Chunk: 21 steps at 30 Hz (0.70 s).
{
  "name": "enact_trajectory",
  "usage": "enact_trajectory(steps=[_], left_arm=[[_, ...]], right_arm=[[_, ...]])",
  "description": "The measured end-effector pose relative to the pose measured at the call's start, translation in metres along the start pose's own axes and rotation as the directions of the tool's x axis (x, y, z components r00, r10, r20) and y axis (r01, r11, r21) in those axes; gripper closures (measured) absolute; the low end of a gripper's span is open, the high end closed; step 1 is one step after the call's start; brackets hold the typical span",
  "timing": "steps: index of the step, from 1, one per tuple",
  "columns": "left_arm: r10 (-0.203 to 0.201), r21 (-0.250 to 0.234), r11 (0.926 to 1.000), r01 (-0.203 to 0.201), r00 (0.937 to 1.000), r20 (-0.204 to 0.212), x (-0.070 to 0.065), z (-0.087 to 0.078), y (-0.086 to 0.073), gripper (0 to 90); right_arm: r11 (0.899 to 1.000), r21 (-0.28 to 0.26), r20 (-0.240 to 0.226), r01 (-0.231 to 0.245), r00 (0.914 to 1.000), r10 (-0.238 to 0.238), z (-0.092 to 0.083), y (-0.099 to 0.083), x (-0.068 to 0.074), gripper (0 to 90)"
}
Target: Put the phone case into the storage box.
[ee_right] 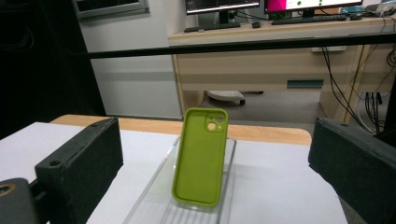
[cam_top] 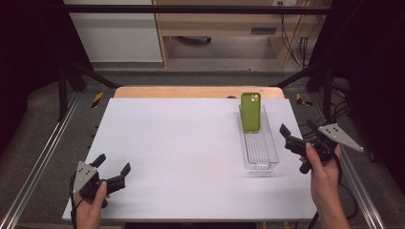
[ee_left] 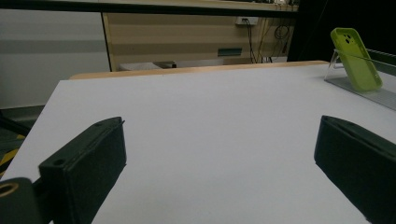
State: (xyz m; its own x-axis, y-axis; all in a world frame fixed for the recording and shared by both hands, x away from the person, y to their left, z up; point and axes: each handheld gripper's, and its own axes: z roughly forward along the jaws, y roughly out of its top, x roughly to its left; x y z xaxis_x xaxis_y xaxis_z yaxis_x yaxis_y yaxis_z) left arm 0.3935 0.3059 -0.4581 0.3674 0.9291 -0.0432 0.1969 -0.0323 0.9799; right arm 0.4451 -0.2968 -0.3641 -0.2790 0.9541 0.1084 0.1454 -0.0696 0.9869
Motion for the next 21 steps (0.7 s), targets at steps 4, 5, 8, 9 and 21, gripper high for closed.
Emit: enact_trajectory(steps=[4, 5, 8, 9, 21], left_arm=[[-0.002, -0.001, 1.0000, 0.002, 1.0000, -0.001, -0.001, 0.000, 0.000, 1.8], [-0.001, 0.000, 1.0000, 0.001, 1.0000, 0.001, -0.001, 0.000, 0.000, 1.8], [-0.001, 0.000, 1.0000, 0.001, 1.0000, 0.003, -0.002, 0.000, 0.000, 1.8], [0.000, -0.001, 1.0000, 0.000, 1.0000, 0.003, -0.002, 0.000, 0.000, 1.8], [0.003, -0.002, 1.0000, -0.003, 0.9999, 0.010, -0.003, 0.000, 0.000, 1.8]], right_arm=[[1.000, 0.008, 0.009, -0.006, 0.9999, 0.006, -0.005, -0.009, -0.007, 3.6], [1.000, 0.009, 0.010, -0.009, 0.9999, 0.009, -0.006, -0.012, -0.008, 3.5], [1.000, 0.013, 0.016, -0.021, 0.9997, 0.021, -0.009, -0.019, -0.012, 3.6], [1.000, 0.014, 0.016, -0.024, 0.9996, 0.024, -0.011, -0.021, -0.013, 3.6], [1.000, 0.011, -0.024, -0.017, 0.9996, 0.017, -0.024, -0.040, -0.018, 3.5]])
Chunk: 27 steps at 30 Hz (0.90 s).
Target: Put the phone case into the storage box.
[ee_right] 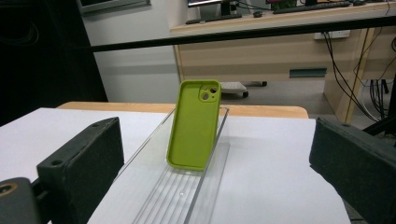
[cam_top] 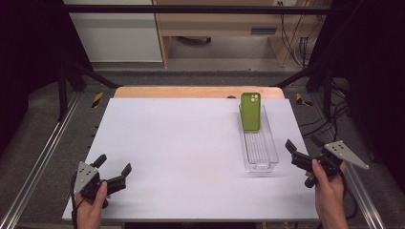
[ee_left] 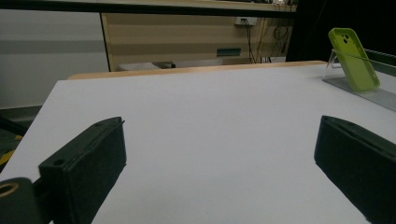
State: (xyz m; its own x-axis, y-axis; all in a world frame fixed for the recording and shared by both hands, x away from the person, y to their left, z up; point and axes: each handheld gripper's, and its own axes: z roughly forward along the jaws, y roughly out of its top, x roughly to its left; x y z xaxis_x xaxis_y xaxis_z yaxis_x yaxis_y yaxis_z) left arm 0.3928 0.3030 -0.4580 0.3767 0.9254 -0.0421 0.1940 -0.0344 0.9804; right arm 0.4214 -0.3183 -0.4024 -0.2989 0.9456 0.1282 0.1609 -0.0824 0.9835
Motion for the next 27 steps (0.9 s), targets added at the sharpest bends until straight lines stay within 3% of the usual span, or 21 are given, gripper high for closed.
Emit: enact_trajectory(steps=[14, 27], left_arm=[[-0.002, 0.009, 1.0000, 0.002, 1.0000, 0.006, -0.005, 0.000, -0.003, 1.7], [0.006, 0.010, 0.9999, -0.006, 1.0000, 0.003, -0.004, -0.008, -0.004, 1.6]], right_arm=[[1.000, 0.003, -0.020, 0.009, 0.9998, -0.009, -0.006, -0.015, 0.002, 3.4], [0.998, -0.024, -0.026, 0.055, 0.9981, -0.056, -0.012, -0.026, 0.006, 3.1]])
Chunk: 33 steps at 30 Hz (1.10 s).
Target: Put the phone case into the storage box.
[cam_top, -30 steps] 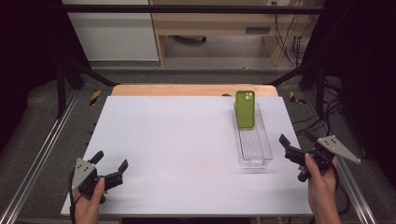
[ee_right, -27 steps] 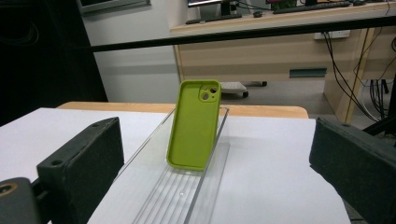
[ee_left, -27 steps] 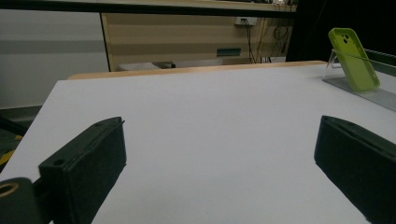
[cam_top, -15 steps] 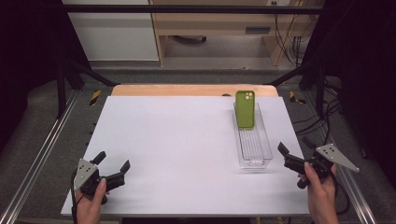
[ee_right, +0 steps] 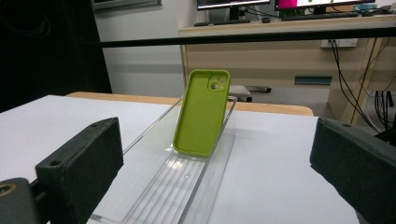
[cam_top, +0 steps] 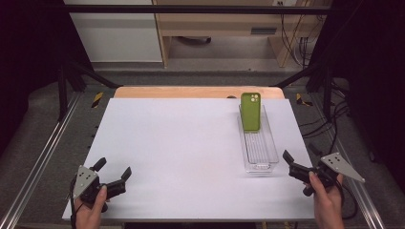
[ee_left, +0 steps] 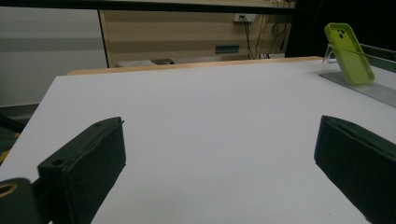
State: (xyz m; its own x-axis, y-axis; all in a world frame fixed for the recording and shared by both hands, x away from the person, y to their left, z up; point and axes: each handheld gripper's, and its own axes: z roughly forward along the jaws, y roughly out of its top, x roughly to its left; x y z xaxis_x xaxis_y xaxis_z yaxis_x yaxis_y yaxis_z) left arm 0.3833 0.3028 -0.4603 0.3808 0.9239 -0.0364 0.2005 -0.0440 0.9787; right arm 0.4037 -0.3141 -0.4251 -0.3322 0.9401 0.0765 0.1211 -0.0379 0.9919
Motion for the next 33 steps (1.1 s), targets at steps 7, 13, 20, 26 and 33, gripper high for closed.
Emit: enact_trajectory(steps=[7, 13, 20, 26, 33], left_arm=[[0.005, 0.003, 1.0000, -0.005, 1.0000, 0.000, -0.001, 0.000, 0.000, 1.6], [0.004, 0.013, 0.9999, -0.004, 1.0000, -0.001, 0.000, 0.002, -0.002, 1.6], [0.014, 0.011, 0.9998, -0.014, 0.9999, 0.008, -0.004, 0.002, -0.001, 1.6], [0.023, 0.016, 0.9996, -0.023, 0.9995, 0.021, -0.005, 0.003, -0.001, 1.6], [0.042, 0.014, 0.9990, -0.042, 0.9986, 0.034, -0.006, 0.004, -0.002, 1.6]], right_arm=[[1.000, 0.002, -0.015, 0.023, 0.9996, -0.023, -0.001, -0.008, 0.005, 3.3], [0.999, 0.011, -0.035, 0.044, 0.9984, -0.044, 0.001, -0.014, 0.010, 3.3], [0.999, 0.006, -0.056, 0.054, 0.9970, -0.053, 0.002, -0.021, 0.017, 3.2], [0.998, -0.004, -0.097, 0.065, 0.9932, -0.065, 0.004, -0.025, 0.025, 3.3], [0.997, -0.010, -0.138, 0.077, 0.9874, -0.077, 0.009, -0.026, 0.032, 3.2]])
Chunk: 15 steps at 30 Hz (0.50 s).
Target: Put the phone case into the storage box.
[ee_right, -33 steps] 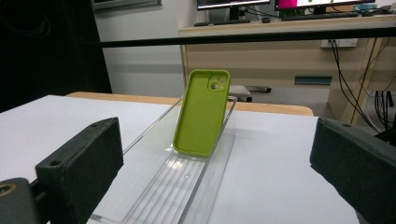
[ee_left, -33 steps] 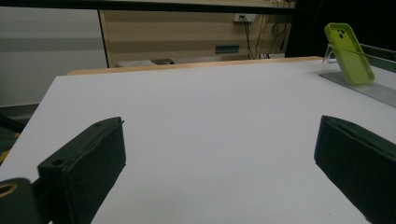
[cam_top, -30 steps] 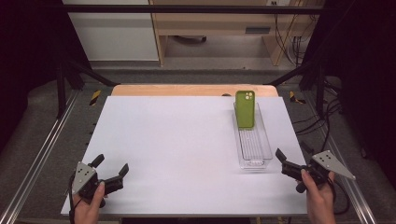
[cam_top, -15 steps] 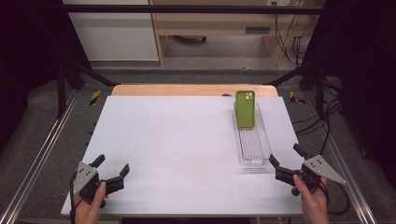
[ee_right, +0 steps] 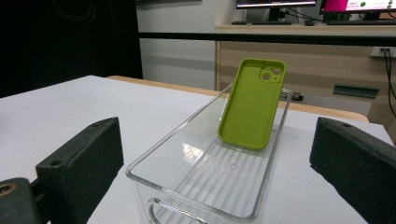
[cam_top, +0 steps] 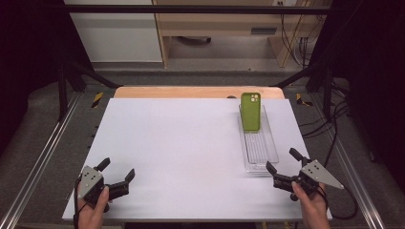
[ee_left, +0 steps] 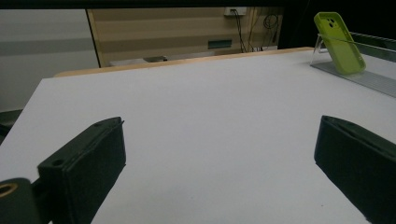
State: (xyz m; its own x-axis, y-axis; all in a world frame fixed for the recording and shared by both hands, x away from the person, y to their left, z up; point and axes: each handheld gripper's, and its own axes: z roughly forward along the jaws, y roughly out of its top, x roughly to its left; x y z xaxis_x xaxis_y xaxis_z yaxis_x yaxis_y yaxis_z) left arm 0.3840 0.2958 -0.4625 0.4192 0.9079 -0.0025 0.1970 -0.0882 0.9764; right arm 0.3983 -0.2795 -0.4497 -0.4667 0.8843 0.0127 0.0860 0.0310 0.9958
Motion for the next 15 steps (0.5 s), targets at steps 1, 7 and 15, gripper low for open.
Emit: enact_trajectory(steps=[1, 7, 15], left_arm=[[0.001, 0.001, 1.0000, -0.001, 1.0000, 0.001, 0.0000, 0.0000, -0.0001, 1.7], [0.008, 0.001, 1.0000, -0.008, 1.0000, 0.004, 0.0003, 0.0001, -0.0002, 1.8], [0.014, -0.004, 0.9999, -0.014, 0.9999, 0.010, 0.0009, -0.0007, 0.0001, 2.1]], right_arm=[[1.000, 0.000, -0.004, 0.000, 1.0000, 0.000, 0.0006, -0.0001, 0.0007, 3.2], [1.000, -0.008, -0.019, 0.013, 0.9997, -0.013, 0.0023, -0.0008, 0.0044, 3.2], [1.000, -0.023, -0.027, 0.019, 0.9994, -0.020, 0.0041, -0.0040, 0.0090, 3.4]])
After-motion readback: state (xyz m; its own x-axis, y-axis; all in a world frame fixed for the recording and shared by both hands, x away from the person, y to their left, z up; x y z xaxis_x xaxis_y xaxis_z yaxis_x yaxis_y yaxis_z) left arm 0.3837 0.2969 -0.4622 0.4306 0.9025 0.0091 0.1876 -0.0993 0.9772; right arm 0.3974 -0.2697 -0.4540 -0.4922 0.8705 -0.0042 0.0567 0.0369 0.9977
